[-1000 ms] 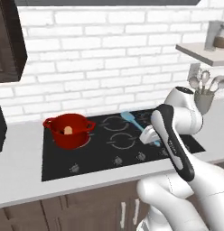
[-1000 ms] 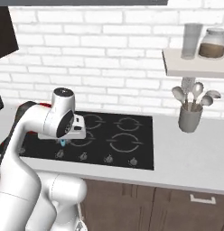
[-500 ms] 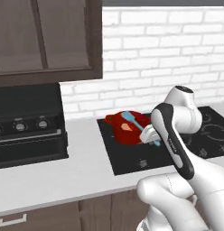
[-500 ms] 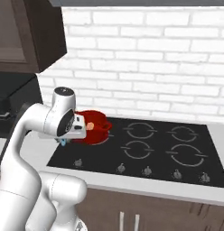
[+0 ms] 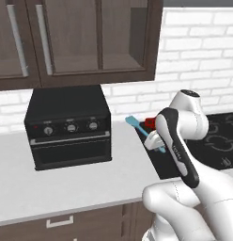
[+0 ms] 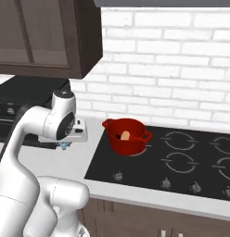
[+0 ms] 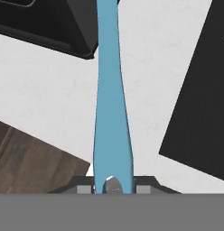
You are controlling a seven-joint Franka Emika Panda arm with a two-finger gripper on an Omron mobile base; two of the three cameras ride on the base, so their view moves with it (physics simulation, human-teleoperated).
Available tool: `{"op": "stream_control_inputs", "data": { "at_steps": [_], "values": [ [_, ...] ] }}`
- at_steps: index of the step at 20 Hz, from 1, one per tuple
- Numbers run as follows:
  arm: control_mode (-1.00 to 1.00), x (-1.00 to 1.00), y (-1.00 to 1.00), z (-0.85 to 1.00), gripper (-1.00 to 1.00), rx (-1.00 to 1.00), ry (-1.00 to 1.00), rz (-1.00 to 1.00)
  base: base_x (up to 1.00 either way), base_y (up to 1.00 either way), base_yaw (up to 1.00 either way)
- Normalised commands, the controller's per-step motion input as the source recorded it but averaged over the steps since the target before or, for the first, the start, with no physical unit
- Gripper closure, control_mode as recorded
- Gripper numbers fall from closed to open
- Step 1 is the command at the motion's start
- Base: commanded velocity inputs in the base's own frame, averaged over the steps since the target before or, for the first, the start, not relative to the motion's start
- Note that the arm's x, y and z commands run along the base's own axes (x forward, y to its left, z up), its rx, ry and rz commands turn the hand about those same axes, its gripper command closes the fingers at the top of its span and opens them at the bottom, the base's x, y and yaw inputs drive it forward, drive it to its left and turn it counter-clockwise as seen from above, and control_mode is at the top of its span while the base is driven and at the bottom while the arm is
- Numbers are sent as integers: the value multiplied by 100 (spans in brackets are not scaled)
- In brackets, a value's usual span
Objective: Put the bell pepper and squash in the pot. Retrieve the spatula and lightly stir the vegetables in the pot.
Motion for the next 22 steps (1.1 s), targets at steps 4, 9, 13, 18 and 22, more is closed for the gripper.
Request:
{"op": "stream_control_inputs", "data": {
  "at_steps": [4, 9, 13, 18, 22],
  "values": [
    [100, 0, 0, 0, 100, 0, 0, 0, 35, -79, 0],
    [100, 0, 0, 0, 100, 0, 0, 0, -2, -97, -6],
    [100, 0, 0, 0, 100, 0, 0, 0, 4, -66, -22],
    [100, 0, 0, 0, 100, 0, 0, 0, 29, 26, -11],
    [-100, 0, 7, -1, 100, -7, 1, 0, 0, 0, 0]
  ]
}}
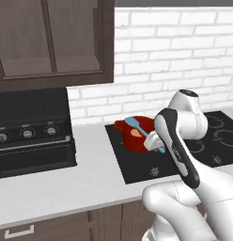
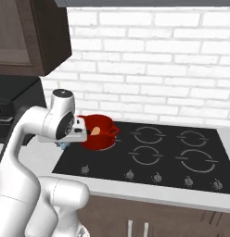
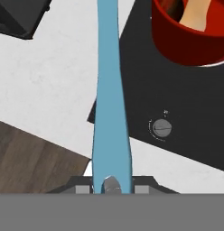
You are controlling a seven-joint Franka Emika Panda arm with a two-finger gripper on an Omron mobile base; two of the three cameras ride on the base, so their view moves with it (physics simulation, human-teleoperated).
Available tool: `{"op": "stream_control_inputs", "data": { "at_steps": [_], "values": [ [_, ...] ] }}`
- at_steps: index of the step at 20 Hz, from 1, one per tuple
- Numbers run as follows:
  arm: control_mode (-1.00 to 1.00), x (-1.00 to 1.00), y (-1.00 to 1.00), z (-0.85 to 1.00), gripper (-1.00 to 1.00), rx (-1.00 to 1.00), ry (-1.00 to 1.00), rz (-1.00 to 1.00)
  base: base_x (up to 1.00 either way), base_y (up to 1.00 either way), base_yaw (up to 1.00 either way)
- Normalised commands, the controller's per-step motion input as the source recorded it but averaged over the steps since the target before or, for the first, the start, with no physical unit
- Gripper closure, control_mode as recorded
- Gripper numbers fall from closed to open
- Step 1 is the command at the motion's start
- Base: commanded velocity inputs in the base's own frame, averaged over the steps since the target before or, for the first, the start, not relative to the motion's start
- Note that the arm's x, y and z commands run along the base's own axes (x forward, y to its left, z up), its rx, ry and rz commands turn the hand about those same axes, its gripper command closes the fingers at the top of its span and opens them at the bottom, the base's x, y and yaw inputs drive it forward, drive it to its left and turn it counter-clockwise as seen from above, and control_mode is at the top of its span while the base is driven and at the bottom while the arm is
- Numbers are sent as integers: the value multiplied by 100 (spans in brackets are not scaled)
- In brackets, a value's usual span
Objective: Put the bell pepper and squash in the pot. Retrieve the spatula and lightly stir the vegetables in the pot.
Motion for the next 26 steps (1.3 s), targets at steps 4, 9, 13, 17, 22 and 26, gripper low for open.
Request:
{"op": "stream_control_inputs", "data": {
  "at_steps": [4, 9, 13, 17, 22, 26],
  "values": [
    [-100, 13, 0, 8, 100, 0, -3, 0, 0, 0, 0],
    [-100, 65, -8, 11, 100, -6, 1, 10, 0, 0, 0],
    [-100, 100, -52, 0, 100, -27, 8, 19, 0, 0, 0],
    [-100, 98, -54, 0, 100, -38, 1, 29, 0, 0, 0],
    [-100, 59, -52, 0, 100, -27, 0, 41, 0, 0, 0],
    [-100, 22, -5, 0, 100, -8, 0, 23, 0, 0, 0]
  ]
}}
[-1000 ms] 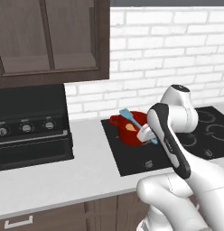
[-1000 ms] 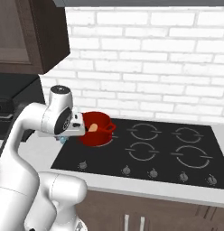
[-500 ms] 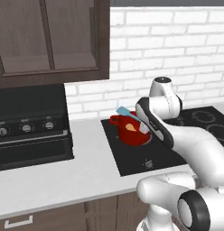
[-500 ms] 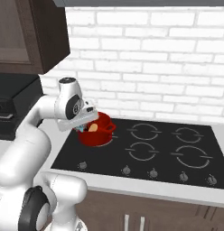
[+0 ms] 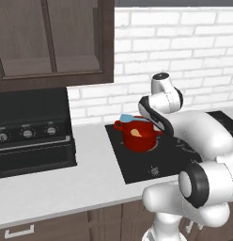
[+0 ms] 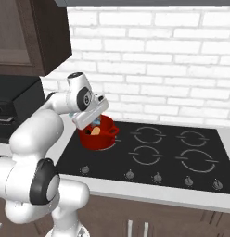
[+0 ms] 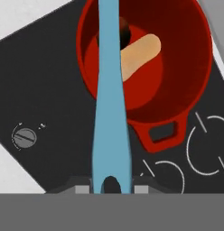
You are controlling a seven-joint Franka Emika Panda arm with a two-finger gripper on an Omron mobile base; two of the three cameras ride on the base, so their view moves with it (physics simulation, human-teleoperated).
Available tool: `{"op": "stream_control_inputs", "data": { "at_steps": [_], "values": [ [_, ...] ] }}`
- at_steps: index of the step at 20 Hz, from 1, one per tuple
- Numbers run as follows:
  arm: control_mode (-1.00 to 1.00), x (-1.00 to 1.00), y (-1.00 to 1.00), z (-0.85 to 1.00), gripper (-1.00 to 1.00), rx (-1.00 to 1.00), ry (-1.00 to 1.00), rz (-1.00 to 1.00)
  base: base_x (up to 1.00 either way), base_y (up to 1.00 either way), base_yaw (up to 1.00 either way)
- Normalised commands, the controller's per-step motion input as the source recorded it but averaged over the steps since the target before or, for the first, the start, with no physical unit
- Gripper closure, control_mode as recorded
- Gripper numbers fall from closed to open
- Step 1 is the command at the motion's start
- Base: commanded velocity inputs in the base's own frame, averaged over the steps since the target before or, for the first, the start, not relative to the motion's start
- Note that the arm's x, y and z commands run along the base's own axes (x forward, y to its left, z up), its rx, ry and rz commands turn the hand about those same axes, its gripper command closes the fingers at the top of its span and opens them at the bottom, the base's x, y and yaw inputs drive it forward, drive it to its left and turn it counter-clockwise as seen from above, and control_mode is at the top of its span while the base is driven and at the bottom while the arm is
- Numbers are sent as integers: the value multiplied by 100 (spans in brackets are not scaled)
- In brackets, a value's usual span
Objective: Put the bell pepper and squash in the pot. Retrieve the spatula and lightly stir the vegetables in the pot.
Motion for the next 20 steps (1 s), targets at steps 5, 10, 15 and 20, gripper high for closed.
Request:
{"op": "stream_control_inputs", "data": {
  "at_steps": [5, 10, 15, 20],
  "values": [
    [-100, 1, -1, 0, 100, -1, 0, 0, 0, 0, 0],
    [-100, 2, -1, 2, 100, 0, -5, 3, 0, 0, 0],
    [-100, 14, -16, 7, 100, -2, -15, 10, 0, 0, 0],
    [-100, 31, -19, 4, 100, -13, -20, 9, 0, 0, 0]
  ]
}}
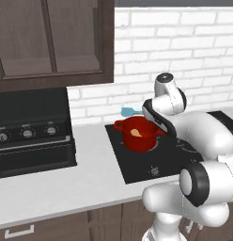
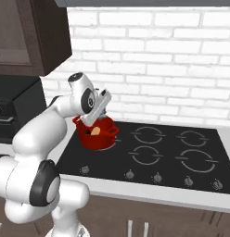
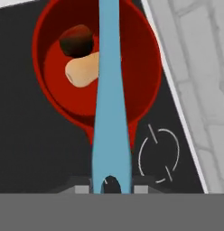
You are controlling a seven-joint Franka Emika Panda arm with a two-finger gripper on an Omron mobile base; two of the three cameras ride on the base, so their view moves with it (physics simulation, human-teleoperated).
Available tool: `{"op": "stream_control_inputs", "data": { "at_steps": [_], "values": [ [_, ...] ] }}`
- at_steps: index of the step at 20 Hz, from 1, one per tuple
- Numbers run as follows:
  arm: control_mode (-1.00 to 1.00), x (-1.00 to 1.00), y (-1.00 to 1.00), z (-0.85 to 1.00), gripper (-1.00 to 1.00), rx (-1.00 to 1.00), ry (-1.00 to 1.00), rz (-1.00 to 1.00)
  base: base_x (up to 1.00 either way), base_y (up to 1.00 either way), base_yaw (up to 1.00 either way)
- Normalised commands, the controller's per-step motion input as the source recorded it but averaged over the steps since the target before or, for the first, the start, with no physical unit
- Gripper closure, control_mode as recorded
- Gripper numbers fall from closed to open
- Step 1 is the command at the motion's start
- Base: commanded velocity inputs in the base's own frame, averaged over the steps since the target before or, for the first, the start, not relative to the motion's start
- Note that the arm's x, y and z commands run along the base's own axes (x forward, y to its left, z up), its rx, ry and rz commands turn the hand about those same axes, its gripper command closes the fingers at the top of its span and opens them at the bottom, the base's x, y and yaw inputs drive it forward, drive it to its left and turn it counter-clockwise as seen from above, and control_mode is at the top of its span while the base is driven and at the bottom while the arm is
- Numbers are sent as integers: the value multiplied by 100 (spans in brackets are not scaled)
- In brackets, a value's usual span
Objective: Put the bell pepper and squash in the pot. Retrieve the spatula and lightly stir the vegetables in the pot.
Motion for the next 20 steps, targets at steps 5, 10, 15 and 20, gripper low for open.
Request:
{"op": "stream_control_inputs", "data": {
  "at_steps": [5, 10, 15, 20],
  "values": [
    [-100, 32, -27, 7, 100, -11, -22, 14, 0, 0, 0],
    [-100, 21, -20, 1, 100, -12, -17, 23, 0, 0, 0],
    [-100, 14, -23, 0, 100, -14, -18, 24, 0, 0, 0],
    [-100, 13, -13, 9, 100, -13, -6, 19, 0, 0, 0]
  ]
}}
